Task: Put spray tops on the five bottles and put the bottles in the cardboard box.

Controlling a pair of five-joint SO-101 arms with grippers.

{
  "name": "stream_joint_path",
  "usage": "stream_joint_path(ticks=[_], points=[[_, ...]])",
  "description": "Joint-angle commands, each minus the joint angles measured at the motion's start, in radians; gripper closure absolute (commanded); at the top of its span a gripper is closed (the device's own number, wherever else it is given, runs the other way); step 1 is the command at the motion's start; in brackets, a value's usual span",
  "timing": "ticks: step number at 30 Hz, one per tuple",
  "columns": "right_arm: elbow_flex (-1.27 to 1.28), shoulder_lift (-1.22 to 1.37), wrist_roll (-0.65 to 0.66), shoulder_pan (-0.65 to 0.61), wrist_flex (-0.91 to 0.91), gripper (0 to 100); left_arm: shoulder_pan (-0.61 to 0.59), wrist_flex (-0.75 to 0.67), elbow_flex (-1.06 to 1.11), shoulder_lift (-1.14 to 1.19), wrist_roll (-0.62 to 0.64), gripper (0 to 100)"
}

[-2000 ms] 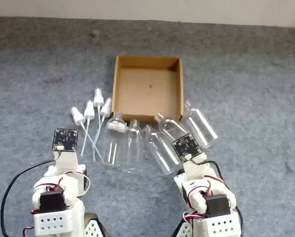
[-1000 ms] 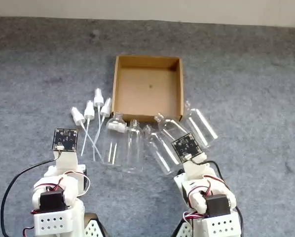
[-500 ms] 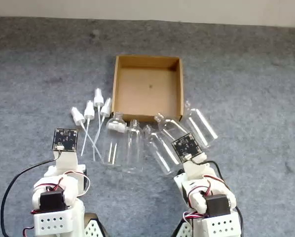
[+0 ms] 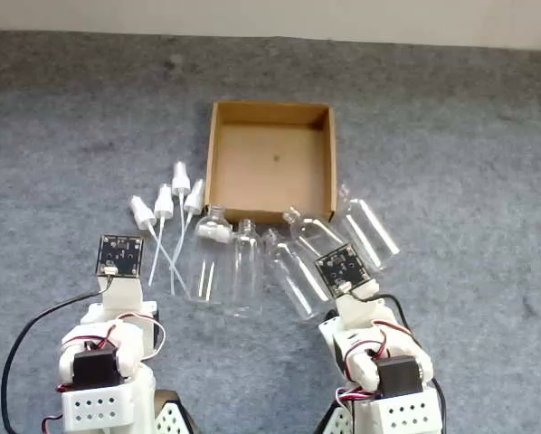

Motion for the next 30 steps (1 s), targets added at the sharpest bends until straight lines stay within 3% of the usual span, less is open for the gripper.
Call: stream_joint_path(ticks=[1, 9, 18, 30], points=[[0.171, -0.005, -0.011, 0.004, 0.007, 99.4, -0.008, 0.003, 0.019, -0.004, 0.003, 100], [0.171, -0.007, -0.008, 0.010, -0.021, 99.4, -0.008, 0.002, 0.019, -0.004, 0.003, 100], [0.148, -0.007, -0.006, 0.090, -0.357, 99.4, -0.008, 0.002, 0.019, -0.004, 0.000, 100], [-0.265, 0.007, -0.006, 0.137, -0.150, 98.8, -0.008, 0.000, 0.019, -0.004, 0.000, 100]])
